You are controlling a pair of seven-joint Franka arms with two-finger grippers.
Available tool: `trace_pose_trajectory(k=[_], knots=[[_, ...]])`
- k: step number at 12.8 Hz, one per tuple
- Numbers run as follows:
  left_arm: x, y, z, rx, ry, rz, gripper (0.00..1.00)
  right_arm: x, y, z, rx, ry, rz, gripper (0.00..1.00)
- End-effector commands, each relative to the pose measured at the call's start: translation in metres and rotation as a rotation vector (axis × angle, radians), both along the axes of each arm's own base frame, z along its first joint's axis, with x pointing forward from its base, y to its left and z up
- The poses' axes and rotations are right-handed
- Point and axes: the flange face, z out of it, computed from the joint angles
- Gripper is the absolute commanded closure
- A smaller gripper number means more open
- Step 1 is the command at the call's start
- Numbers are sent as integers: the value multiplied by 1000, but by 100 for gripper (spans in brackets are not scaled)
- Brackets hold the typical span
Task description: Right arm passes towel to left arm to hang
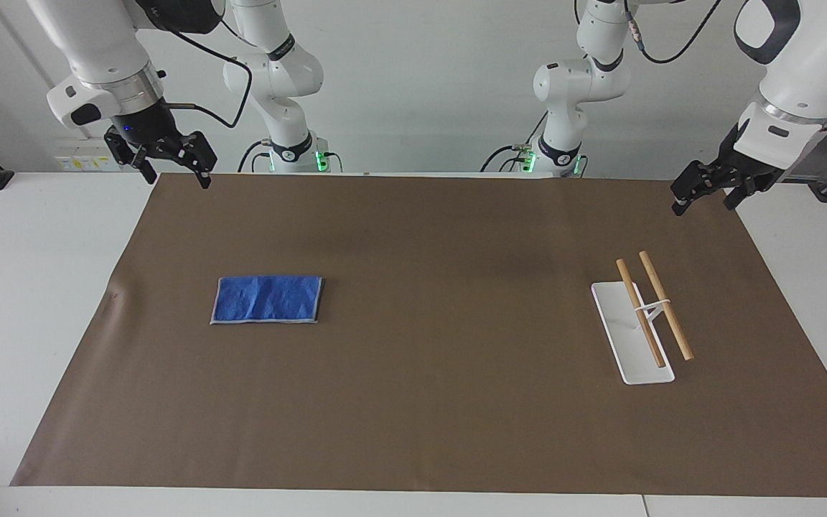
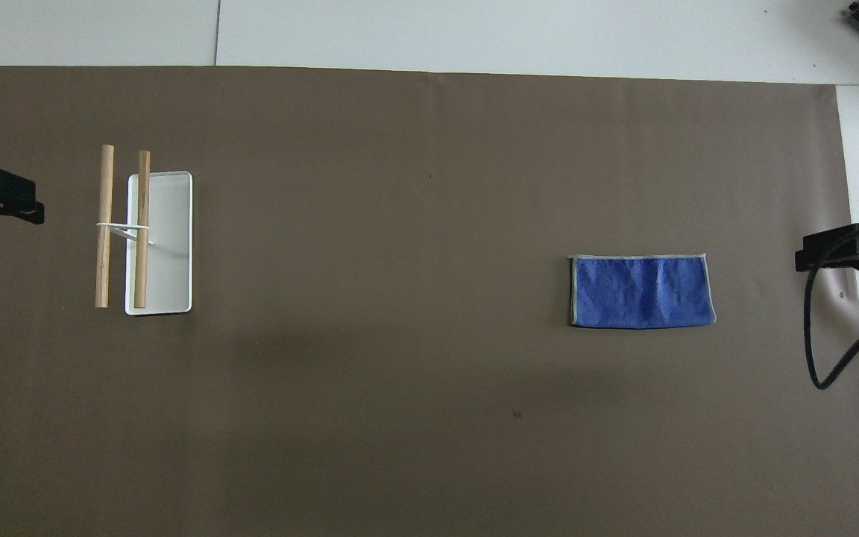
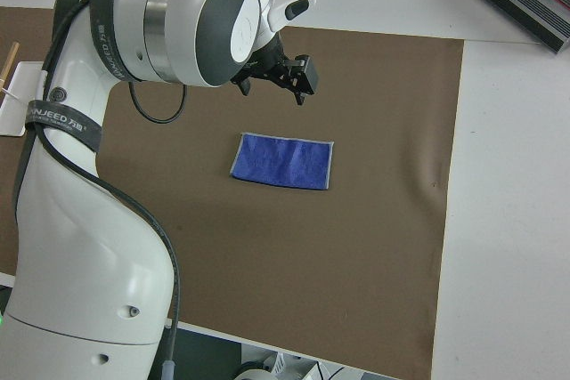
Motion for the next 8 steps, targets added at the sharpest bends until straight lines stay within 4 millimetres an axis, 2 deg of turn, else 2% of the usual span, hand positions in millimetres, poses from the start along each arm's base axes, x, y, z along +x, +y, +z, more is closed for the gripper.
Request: trace_pose_trajectory(k=[1, 8], knots=[[-9, -1, 2, 17, -10, 8, 0, -6, -3, -2, -10, -13, 20, 0], [-9, -2, 2, 17, -15, 6, 0, -10, -2, -5, 4, -4, 5, 0]])
